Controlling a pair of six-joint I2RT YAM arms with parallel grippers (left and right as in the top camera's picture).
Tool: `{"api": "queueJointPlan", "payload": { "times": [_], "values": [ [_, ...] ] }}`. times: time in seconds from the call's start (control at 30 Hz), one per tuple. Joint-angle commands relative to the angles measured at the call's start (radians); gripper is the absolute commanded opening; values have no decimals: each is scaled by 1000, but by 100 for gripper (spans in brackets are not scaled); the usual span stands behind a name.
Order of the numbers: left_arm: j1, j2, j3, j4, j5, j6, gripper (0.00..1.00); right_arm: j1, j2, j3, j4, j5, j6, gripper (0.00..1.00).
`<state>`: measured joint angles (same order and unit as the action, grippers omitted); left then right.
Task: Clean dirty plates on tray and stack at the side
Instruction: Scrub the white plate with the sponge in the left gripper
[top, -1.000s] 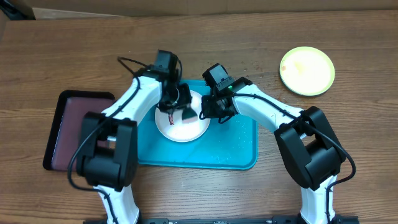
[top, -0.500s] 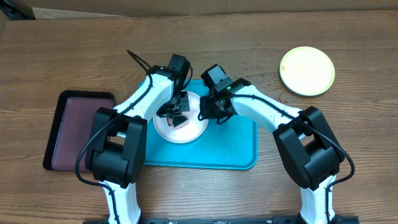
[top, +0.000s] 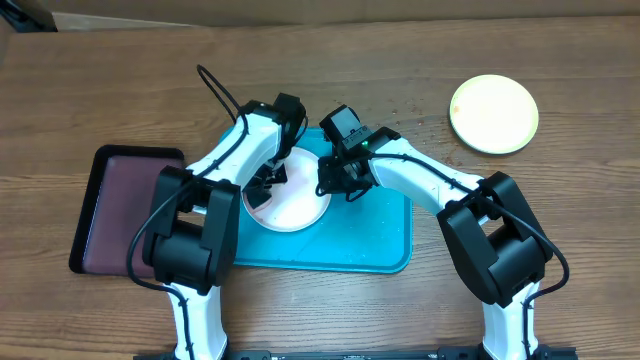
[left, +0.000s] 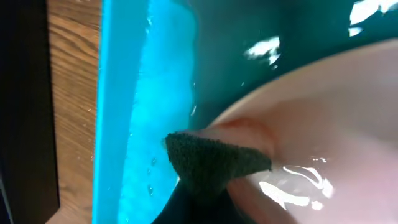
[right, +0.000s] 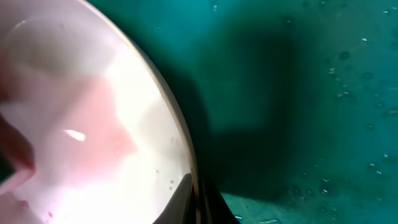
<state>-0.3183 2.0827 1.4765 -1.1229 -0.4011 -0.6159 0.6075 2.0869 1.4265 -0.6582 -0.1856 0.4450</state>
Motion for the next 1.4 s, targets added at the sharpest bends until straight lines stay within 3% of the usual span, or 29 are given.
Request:
{"api": "queueJointPlan", "payload": {
  "times": [0.0, 0.13, 0.2, 0.23, 0.27, 0.67, 0.8, 1.1, 1.23, 1.27, 1.37],
  "values": [
    [45, -44, 95, -3, -33, -61, 4, -27, 10, -7, -25, 80, 1, 4],
    [79, -136, 123, 94, 229, 10, 4, -27, 10, -7, -31, 80, 1, 4],
    [101, -163, 123, 173, 455, 106, 4, -27, 10, -7, -27, 80, 1, 4],
    [111, -165, 122, 229, 669, 214, 4, -27, 10, -7, -20, 80, 1, 4],
    [112, -160, 120, 239, 728, 242, 4, -27, 10, -7, -18, 80, 1, 4],
    [34, -17, -20, 247, 747, 246, 4, -27, 10, -7, -9, 80, 1, 4],
    [35, 19, -40, 238, 607, 238, 4, -27, 10, -7, -10, 80, 1, 4],
    [51, 16, -41, 110, -25, 25, 4, -27, 10, -7, -17, 80, 1, 4],
    [62, 6, -38, 6, -217, -134, 4, -27, 10, -7, -18, 80, 1, 4],
    [68, -7, -37, -53, -272, -235, 4, -27, 10, -7, -20, 80, 1, 4],
    [80, -45, -35, -125, -302, -381, 4, -27, 10, -5, -32, 76, 0, 4]
  ]
}}
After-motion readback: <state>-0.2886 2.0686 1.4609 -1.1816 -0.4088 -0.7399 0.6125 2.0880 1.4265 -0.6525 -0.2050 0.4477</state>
